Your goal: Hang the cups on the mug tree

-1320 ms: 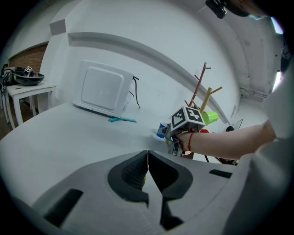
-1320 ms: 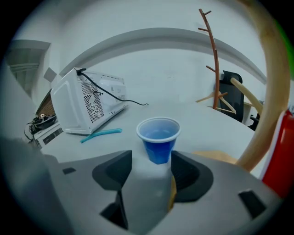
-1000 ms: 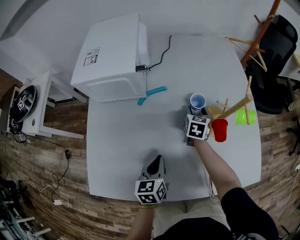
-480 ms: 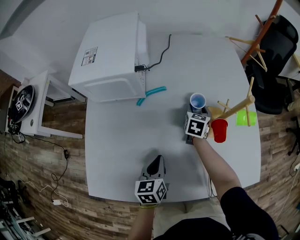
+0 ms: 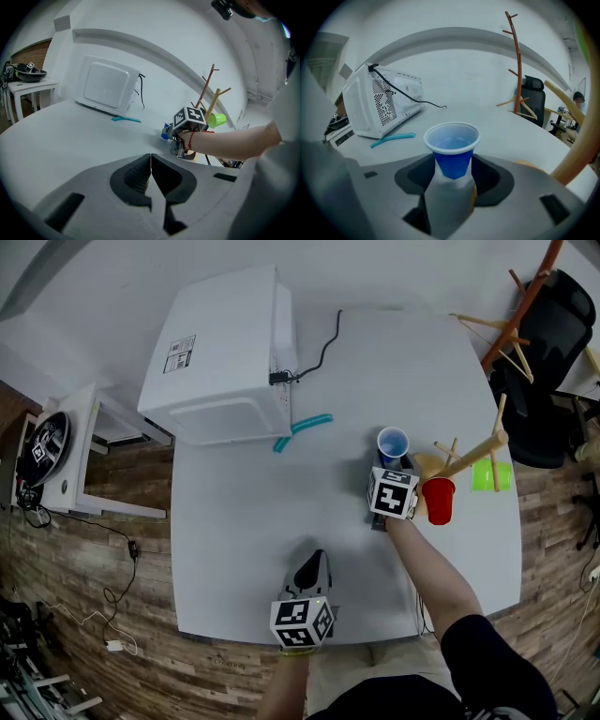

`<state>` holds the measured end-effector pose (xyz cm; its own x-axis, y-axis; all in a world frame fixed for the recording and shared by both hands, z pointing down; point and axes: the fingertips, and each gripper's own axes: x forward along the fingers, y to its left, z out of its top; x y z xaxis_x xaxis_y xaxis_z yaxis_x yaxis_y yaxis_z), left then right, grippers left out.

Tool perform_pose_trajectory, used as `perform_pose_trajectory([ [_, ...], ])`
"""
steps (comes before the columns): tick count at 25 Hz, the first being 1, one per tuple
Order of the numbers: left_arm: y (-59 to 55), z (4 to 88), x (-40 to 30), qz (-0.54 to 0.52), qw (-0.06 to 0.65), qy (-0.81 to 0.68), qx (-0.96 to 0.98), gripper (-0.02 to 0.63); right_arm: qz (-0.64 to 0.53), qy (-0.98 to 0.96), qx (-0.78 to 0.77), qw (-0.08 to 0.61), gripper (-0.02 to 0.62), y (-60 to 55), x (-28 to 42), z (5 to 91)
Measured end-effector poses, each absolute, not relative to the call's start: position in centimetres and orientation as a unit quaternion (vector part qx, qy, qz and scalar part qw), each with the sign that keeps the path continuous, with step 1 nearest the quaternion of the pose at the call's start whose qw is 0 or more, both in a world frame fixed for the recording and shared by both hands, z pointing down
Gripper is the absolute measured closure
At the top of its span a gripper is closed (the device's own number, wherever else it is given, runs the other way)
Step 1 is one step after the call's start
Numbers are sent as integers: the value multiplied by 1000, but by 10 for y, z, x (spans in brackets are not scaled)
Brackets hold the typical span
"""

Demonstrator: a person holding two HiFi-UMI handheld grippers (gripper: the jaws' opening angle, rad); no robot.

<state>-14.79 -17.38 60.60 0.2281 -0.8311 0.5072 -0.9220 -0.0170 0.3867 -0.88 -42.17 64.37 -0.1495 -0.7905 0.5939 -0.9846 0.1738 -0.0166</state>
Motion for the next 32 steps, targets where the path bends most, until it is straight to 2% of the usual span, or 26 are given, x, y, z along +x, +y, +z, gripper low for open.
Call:
perform_pose_trajectory([
  [32, -145, 576, -139, 73, 296, -582, 754, 586, 193, -779, 567, 185, 348, -327, -36, 582],
])
